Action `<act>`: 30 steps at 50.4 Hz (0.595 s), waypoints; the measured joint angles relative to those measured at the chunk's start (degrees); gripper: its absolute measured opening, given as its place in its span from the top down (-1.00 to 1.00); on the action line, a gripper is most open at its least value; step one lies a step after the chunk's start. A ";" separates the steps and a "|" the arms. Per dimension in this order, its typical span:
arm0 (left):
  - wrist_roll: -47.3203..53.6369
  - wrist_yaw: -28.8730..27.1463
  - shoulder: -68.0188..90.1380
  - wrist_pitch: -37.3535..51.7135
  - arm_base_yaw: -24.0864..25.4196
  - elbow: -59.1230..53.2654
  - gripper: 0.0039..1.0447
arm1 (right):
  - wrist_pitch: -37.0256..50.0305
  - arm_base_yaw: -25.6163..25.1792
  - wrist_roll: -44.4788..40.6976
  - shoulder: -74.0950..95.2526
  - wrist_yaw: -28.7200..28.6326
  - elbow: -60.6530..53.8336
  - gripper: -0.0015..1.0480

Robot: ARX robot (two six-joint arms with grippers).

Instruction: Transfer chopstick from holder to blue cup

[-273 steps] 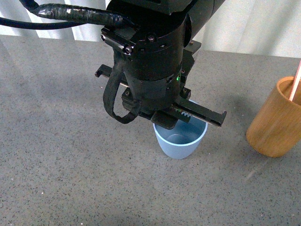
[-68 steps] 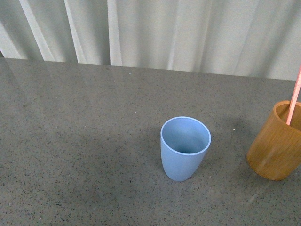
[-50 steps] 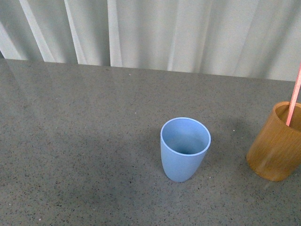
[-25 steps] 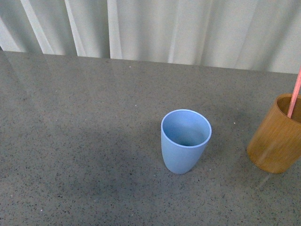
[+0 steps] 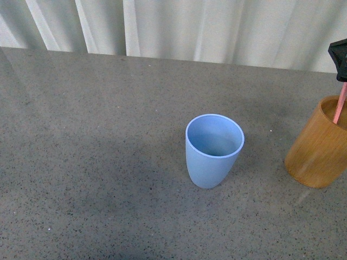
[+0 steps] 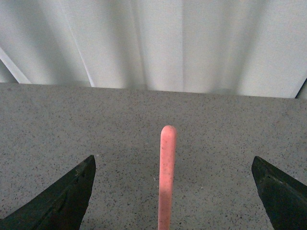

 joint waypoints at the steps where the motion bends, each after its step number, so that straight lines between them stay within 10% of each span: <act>1: 0.00 0.00 0.00 0.00 0.00 0.00 -0.87 | 0.07 0.00 0.04 0.44 0.07 0.31 -0.81; 25: 0.00 0.00 0.00 0.00 0.00 0.00 -0.87 | 1.16 0.37 1.09 6.36 0.00 4.96 -0.81; 30: 0.00 0.00 0.00 0.00 0.00 0.00 -0.87 | 1.16 0.66 1.49 7.23 -0.31 5.60 -0.51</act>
